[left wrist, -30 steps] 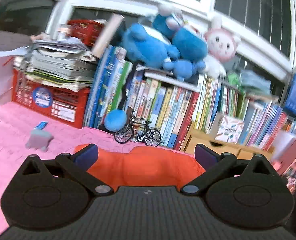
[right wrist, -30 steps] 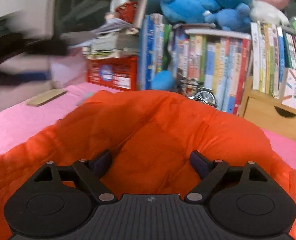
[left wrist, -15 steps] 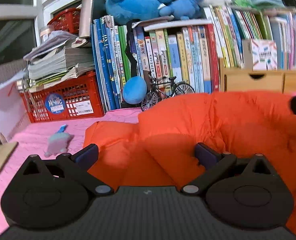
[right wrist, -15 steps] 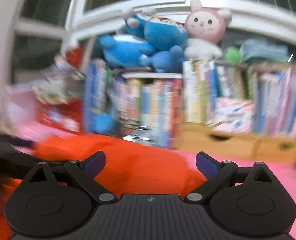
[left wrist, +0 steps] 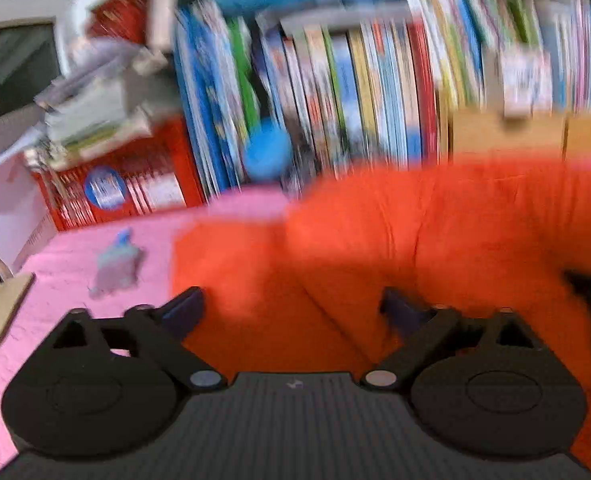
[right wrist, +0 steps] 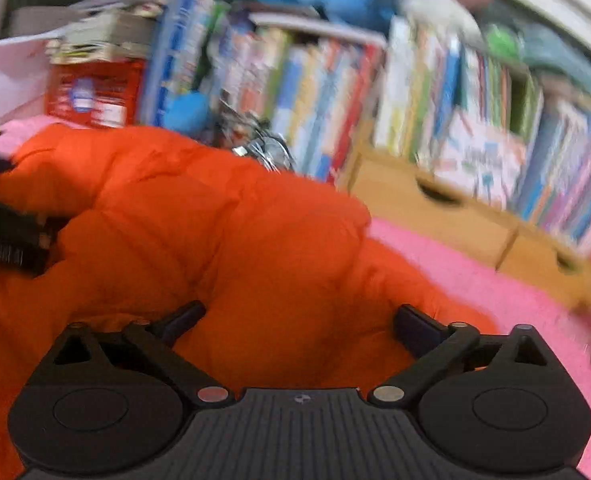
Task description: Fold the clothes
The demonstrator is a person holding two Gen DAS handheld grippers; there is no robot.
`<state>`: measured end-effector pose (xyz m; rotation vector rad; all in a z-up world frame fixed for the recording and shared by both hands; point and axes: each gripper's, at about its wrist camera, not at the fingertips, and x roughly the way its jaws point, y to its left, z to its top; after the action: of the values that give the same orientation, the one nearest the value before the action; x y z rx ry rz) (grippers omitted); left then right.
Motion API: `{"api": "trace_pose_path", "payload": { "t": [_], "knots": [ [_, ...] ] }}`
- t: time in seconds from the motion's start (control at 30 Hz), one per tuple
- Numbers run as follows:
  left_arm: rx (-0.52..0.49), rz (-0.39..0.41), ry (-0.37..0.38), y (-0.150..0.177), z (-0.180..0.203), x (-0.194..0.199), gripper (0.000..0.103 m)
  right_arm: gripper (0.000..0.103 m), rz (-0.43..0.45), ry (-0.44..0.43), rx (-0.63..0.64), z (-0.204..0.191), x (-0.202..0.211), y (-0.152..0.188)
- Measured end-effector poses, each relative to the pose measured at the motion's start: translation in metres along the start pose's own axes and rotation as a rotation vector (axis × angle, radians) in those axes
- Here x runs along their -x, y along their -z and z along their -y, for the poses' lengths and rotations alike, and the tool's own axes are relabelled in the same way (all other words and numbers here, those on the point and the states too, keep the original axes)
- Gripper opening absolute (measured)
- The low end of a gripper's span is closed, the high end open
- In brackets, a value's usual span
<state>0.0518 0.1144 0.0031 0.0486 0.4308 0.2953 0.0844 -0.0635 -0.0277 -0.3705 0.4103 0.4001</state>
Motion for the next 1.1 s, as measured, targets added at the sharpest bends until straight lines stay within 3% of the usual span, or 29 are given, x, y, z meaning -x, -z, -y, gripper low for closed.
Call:
{"api": "trace_pose_path", "payload": {
  "t": [0.1, 0.17, 0.2, 0.3, 0.43, 0.53, 0.63, 0.77, 0.87, 0.97, 1.0, 1.1],
  "knots": [
    [0.117, 0.117, -0.011, -0.034, -0.01, 0.01, 0.103, 0.101, 0.172, 0.019, -0.072, 0.019, 0.028, -0.015],
    [0.112, 0.133, -0.047, -0.057, 0.001, -0.008, 0.103, 0.102, 0.281, 0.071, -0.15, 0.029, 0.031, -0.037],
    [0.103, 0.123, -0.065, -0.065, 0.009, -0.021, 0.102, 0.102, 0.293, 0.082, -0.182, 0.032, 0.024, -0.048],
    [0.083, 0.033, -0.116, -0.071, 0.029, -0.066, 0.1, 0.1, 0.256, 0.08, -0.271, 0.039, -0.012, -0.074],
    [-0.007, -0.082, -0.19, -0.042, 0.046, -0.106, 0.098, 0.093, 0.07, 0.098, -0.313, 0.034, -0.07, -0.066],
    [-0.094, -0.074, -0.218, -0.01, 0.052, -0.115, 0.1, 0.094, -0.042, 0.138, -0.28, 0.026, -0.098, -0.032],
    [-0.141, -0.083, -0.239, -0.009, 0.057, -0.117, 0.1, 0.096, -0.084, 0.142, -0.307, 0.029, -0.104, -0.02],
    [-0.208, -0.084, -0.26, -0.01, 0.054, -0.121, 0.103, 0.099, -0.115, 0.199, -0.198, 0.025, -0.107, -0.017],
    [-0.175, -0.108, -0.28, -0.01, 0.031, -0.125, 0.103, 0.1, -0.126, 0.235, -0.188, 0.032, -0.106, -0.012],
    [-0.129, -0.14, -0.3, -0.011, 0.006, -0.129, 0.103, 0.1, -0.144, 0.301, -0.246, 0.048, -0.104, -0.008],
    [-0.114, -0.15, -0.307, -0.011, -0.003, -0.131, 0.099, 0.099, -0.143, 0.331, -0.281, 0.054, -0.101, -0.007],
    [-0.025, -0.14, -0.285, -0.014, -0.028, -0.11, 0.092, 0.073, -0.083, 0.44, -0.409, 0.073, -0.073, -0.002]
  ]
}}
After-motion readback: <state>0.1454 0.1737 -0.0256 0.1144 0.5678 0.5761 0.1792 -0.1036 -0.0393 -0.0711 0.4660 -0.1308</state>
